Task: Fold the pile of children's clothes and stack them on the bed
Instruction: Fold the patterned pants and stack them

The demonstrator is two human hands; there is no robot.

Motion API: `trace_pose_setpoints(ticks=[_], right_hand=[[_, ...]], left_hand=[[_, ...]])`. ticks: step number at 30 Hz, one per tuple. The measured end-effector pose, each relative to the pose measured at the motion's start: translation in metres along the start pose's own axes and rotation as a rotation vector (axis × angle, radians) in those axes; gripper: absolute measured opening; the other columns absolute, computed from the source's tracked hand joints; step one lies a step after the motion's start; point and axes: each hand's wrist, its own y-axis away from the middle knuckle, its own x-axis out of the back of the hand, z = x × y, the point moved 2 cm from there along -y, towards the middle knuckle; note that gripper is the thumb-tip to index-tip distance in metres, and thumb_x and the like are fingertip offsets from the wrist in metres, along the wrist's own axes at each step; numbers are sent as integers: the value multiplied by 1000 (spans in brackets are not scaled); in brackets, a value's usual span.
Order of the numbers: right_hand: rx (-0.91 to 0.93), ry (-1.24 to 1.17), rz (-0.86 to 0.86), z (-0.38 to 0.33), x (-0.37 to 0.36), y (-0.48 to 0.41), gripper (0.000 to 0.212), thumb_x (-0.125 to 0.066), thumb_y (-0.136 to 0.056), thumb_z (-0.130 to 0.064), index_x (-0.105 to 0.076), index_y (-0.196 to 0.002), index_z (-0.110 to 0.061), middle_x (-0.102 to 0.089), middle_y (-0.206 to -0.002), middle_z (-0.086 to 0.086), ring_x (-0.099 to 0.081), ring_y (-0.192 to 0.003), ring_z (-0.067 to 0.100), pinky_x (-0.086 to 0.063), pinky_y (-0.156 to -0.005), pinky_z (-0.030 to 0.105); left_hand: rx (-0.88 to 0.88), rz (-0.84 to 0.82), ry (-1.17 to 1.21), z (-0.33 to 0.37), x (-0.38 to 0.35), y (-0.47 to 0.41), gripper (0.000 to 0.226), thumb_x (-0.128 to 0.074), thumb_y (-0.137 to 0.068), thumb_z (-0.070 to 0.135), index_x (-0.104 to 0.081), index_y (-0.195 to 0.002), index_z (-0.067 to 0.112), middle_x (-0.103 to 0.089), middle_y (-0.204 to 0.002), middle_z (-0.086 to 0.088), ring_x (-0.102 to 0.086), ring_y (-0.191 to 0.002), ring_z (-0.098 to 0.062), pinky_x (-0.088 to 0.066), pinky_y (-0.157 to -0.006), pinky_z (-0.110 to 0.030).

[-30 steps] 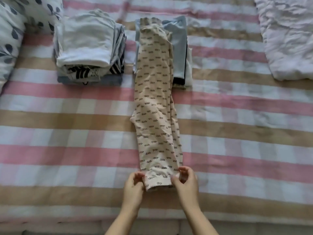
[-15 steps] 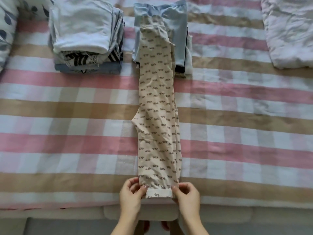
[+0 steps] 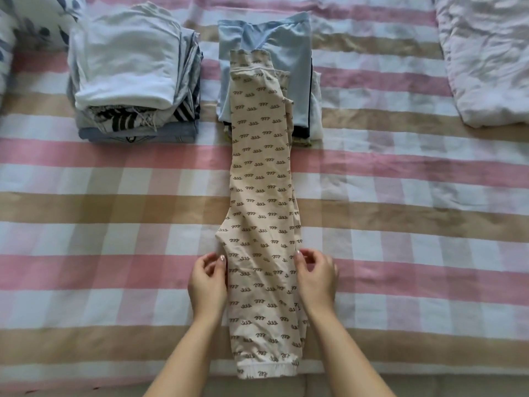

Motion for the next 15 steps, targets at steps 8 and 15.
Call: trace_pose_setpoints(ticks=[8,15], right_hand=[[-50,8,36,-1,-7,-29,13,-63,-86,-21,-61,-80,-10,-59,-91,8,-53,-88,24,-35,-70,28],[-42,24,24,-7,-4,-40,28,-64,-85,-32,-63,-100,-8,-59,-103,8,-54,-97,23,-44,-85,32]], left_hand=[[75,-17,79,16,-14,-29,10,-68,-80,4,-62,-79,11,-66,-80,-8,-60,-78,-20,-48,-75,-32],[12,141,31,22,-20,-29,11,-70,-80,16,-60,-76,16,-61,-71,6,-56,-67,-8,-44,-63,-23]])
